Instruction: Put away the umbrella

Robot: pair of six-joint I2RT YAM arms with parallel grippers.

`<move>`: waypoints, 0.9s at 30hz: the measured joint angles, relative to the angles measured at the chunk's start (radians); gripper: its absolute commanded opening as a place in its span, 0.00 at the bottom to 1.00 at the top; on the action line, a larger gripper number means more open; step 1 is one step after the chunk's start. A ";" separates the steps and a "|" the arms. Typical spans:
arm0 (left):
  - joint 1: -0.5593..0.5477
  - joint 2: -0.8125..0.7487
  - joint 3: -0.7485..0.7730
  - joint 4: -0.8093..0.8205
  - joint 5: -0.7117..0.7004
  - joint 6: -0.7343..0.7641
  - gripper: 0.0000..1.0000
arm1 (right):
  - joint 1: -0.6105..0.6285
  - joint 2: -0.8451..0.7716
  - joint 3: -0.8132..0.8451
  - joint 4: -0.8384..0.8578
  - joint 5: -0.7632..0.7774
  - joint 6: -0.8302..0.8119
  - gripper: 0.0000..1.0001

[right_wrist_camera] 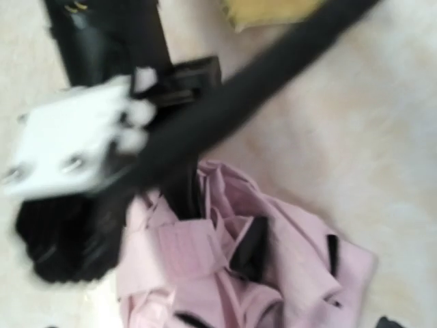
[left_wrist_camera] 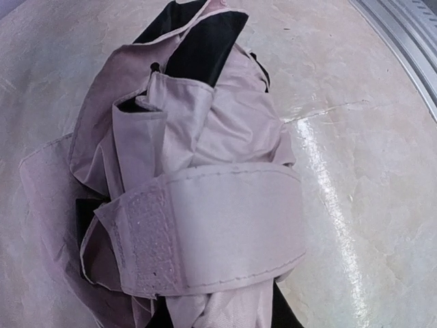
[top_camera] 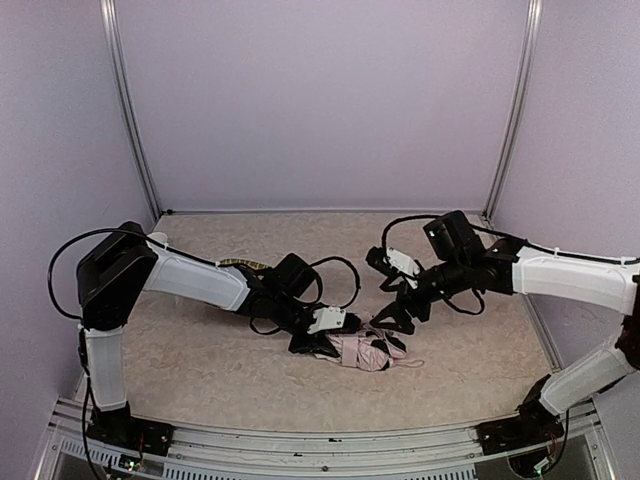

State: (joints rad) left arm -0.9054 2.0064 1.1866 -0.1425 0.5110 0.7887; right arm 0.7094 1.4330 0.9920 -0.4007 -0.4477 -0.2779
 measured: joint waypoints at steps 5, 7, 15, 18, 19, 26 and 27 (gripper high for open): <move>0.029 0.029 0.040 -0.048 0.076 -0.017 0.00 | 0.092 -0.173 -0.187 0.125 0.120 -0.019 1.00; 0.039 0.043 0.062 -0.076 0.106 -0.022 0.00 | 0.164 -0.188 -0.245 0.161 0.192 -0.037 1.00; 0.061 0.093 0.139 -0.173 0.183 -0.024 0.00 | 0.254 0.009 -0.231 0.231 0.421 -0.089 1.00; 0.066 0.108 0.151 -0.195 0.201 -0.026 0.00 | 0.258 0.107 -0.193 0.240 0.441 -0.105 0.99; 0.069 0.114 0.154 -0.198 0.217 -0.026 0.00 | 0.261 0.122 -0.177 0.243 0.442 -0.109 0.98; 0.085 0.135 0.190 -0.242 0.260 -0.024 0.00 | 0.268 0.230 -0.154 0.216 0.439 -0.130 0.95; 0.087 0.137 0.194 -0.248 0.267 -0.022 0.00 | 0.269 0.232 -0.151 0.215 0.446 -0.130 0.96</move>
State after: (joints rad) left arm -0.8181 2.1437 1.3804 -0.3901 0.7780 0.7666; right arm 0.9783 1.6653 0.8406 -0.1860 -0.0021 -0.4080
